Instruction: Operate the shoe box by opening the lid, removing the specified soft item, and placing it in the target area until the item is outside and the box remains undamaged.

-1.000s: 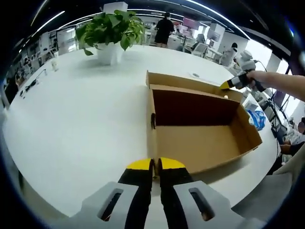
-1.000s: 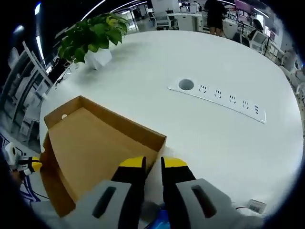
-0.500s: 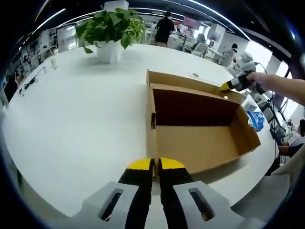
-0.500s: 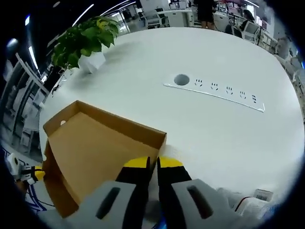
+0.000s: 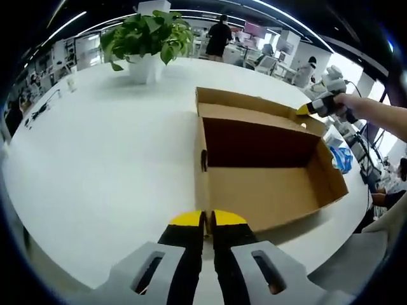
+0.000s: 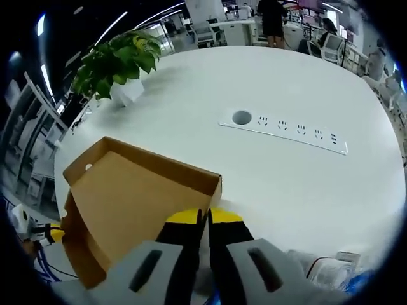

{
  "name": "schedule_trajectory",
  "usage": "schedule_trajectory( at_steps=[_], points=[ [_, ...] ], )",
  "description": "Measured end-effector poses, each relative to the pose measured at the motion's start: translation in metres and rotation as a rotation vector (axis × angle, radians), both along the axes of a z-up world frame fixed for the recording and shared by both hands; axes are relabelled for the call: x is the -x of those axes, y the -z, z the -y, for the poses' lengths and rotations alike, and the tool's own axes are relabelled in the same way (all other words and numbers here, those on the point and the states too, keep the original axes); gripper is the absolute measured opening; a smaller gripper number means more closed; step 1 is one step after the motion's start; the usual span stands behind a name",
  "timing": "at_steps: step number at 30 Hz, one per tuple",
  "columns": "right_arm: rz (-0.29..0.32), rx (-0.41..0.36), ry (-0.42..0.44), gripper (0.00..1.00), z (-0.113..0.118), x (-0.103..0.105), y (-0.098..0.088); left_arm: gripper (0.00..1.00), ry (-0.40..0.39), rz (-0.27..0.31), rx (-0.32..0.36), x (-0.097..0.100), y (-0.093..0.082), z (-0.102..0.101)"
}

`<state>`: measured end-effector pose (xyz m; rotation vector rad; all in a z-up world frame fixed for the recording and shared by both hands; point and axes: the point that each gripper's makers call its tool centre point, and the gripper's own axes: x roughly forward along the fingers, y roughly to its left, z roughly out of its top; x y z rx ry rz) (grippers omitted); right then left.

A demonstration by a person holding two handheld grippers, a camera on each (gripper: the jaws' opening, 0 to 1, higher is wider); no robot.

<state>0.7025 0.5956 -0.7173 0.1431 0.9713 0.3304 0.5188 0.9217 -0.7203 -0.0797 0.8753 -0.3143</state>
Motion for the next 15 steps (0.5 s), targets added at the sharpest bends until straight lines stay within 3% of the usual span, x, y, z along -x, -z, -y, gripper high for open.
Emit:
schedule_trajectory(
  at_steps=[15],
  points=[
    [0.100, -0.032, -0.004, 0.01, 0.000, 0.002, -0.033, 0.01, -0.003, -0.004, 0.011, 0.000, 0.000, 0.001]
  ],
)
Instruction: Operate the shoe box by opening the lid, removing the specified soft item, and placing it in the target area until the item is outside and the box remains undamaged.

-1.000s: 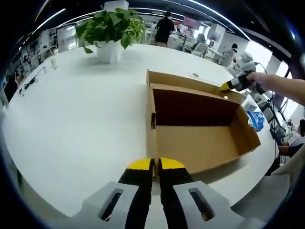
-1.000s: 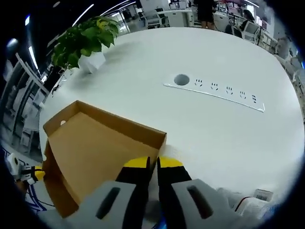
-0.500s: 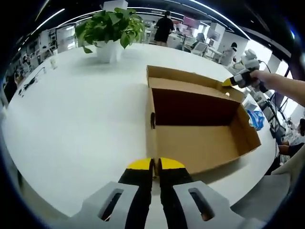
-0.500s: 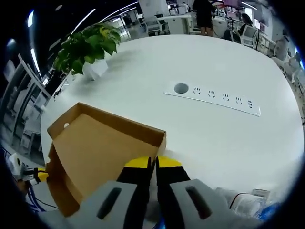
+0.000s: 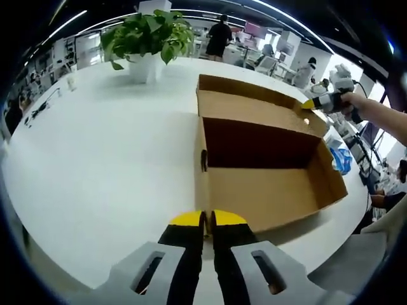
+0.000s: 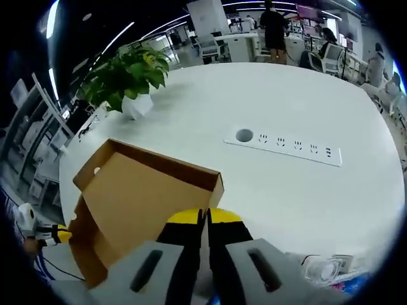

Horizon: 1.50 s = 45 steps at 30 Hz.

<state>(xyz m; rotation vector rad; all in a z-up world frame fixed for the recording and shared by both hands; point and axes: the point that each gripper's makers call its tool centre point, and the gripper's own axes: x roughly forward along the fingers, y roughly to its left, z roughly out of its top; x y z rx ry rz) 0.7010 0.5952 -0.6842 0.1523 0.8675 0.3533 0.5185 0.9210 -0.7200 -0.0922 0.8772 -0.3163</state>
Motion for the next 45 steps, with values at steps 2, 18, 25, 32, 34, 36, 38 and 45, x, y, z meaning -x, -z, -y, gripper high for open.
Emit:
schedule_trajectory(
  at_steps=[2, 18, 25, 32, 34, 36, 38, 45],
  points=[
    [0.020, 0.000, -0.009, 0.01, -0.001, 0.000, -0.005, 0.01, 0.002, 0.000, -0.002, 0.000, 0.000, 0.000],
    [0.127, -0.049, -0.033, 0.00, -0.002, 0.013, -0.044, 0.01, 0.015, 0.006, 0.009, 0.001, -0.001, 0.001],
    [0.165, -0.059, -0.042, 0.00, -0.004, 0.020, -0.055, 0.02, 0.010, 0.013, 0.017, 0.001, -0.001, 0.001],
    [0.195, -0.071, -0.049, 0.00, -0.006, 0.030, -0.067, 0.02, 0.008, 0.015, 0.016, 0.001, -0.002, 0.001],
    [0.201, -0.074, -0.052, 0.00, -0.006, 0.032, -0.069, 0.01, 0.004, 0.018, 0.018, 0.001, -0.002, 0.001],
    [0.209, -0.081, -0.053, 0.00, -0.007, 0.035, -0.072, 0.01, 0.002, 0.022, 0.017, 0.001, -0.002, 0.001],
    [0.218, -0.082, -0.057, 0.00, -0.007, 0.039, -0.074, 0.02, 0.000, 0.023, 0.018, 0.001, -0.002, 0.001],
    [0.251, -0.086, -0.059, 0.00, -0.008, 0.049, -0.081, 0.02, -0.003, 0.025, 0.027, 0.002, -0.002, 0.002]
  ],
)
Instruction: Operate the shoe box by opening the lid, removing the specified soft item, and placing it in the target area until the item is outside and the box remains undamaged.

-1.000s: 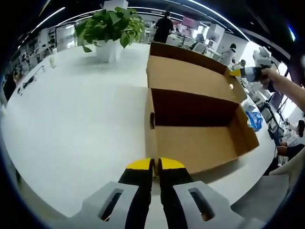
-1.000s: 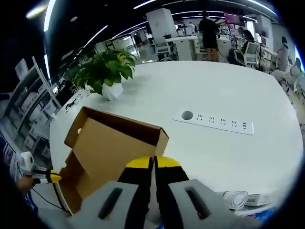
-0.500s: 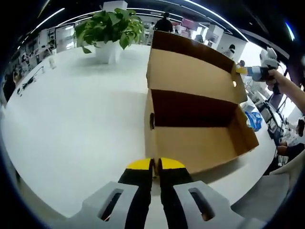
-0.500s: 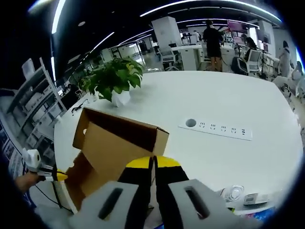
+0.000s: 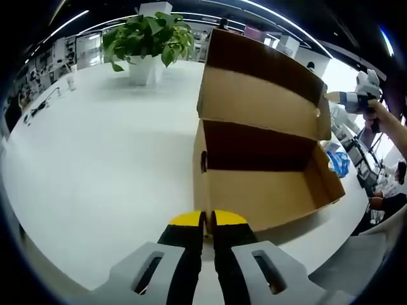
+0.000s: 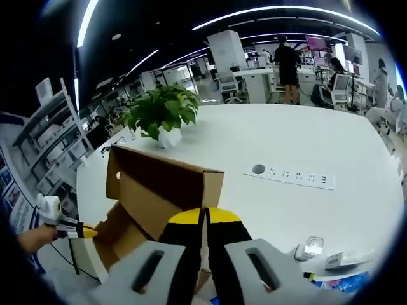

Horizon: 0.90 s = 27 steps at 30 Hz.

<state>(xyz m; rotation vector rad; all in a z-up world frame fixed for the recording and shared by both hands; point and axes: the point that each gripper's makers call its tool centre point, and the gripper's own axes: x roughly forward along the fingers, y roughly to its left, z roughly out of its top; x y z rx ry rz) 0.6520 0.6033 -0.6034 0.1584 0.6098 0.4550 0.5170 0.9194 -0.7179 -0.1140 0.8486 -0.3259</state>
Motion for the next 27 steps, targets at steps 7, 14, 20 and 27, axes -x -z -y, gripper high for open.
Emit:
schedule_trajectory(
  at_steps=[7, 14, 20, 27],
  points=[
    [0.037, 0.005, 0.002, 0.00, 0.002, 0.005, -0.003, 0.02, -0.003, 0.007, 0.006, 0.000, -0.001, 0.001],
    [0.070, 0.017, -0.006, 0.00, -0.001, 0.018, -0.008, 0.02, 0.003, 0.010, 0.009, 0.000, -0.001, 0.001],
    [0.083, 0.011, -0.006, 0.00, -0.004, 0.032, -0.010, 0.02, 0.002, 0.007, 0.011, 0.000, 0.000, 0.000],
    [0.101, -0.004, 0.000, 0.00, -0.005, 0.045, -0.012, 0.02, 0.007, 0.011, 0.011, 0.000, -0.001, 0.000]
  ],
)
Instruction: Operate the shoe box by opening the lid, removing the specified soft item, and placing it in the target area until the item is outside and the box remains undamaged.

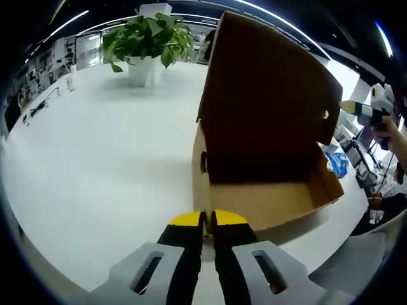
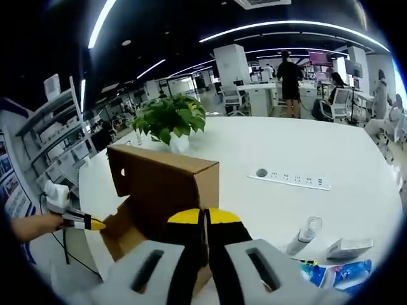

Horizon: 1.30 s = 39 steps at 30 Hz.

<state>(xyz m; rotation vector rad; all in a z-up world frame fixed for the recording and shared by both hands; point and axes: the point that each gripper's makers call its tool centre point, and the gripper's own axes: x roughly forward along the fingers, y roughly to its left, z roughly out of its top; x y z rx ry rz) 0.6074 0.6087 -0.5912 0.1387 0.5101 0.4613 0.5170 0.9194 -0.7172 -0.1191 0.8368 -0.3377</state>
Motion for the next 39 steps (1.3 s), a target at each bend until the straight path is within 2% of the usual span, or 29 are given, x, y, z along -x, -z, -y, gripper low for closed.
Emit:
schedule_trajectory(
  at_steps=[16, 20, 25, 30, 39],
  points=[
    [0.022, -0.004, 0.008, 0.01, -0.004, 0.024, 0.004, 0.04, 0.030, 0.018, -0.004, -0.001, -0.001, 0.000],
    [0.013, 0.002, 0.005, 0.01, -0.004, 0.031, 0.010, 0.09, 0.049, 0.035, -0.042, -0.002, -0.004, -0.002],
    [0.014, 0.001, 0.003, 0.01, -0.005, 0.037, 0.013, 0.10, 0.041, 0.076, -0.033, -0.009, -0.018, -0.005],
    [0.015, 0.007, 0.000, 0.01, -0.006, 0.042, 0.015, 0.12, 0.039, 0.154, -0.029, -0.021, -0.038, -0.006],
    [0.016, 0.019, -0.008, 0.02, -0.009, 0.054, 0.020, 0.14, 0.085, 0.213, -0.040, -0.029, -0.061, 0.000]
  ],
)
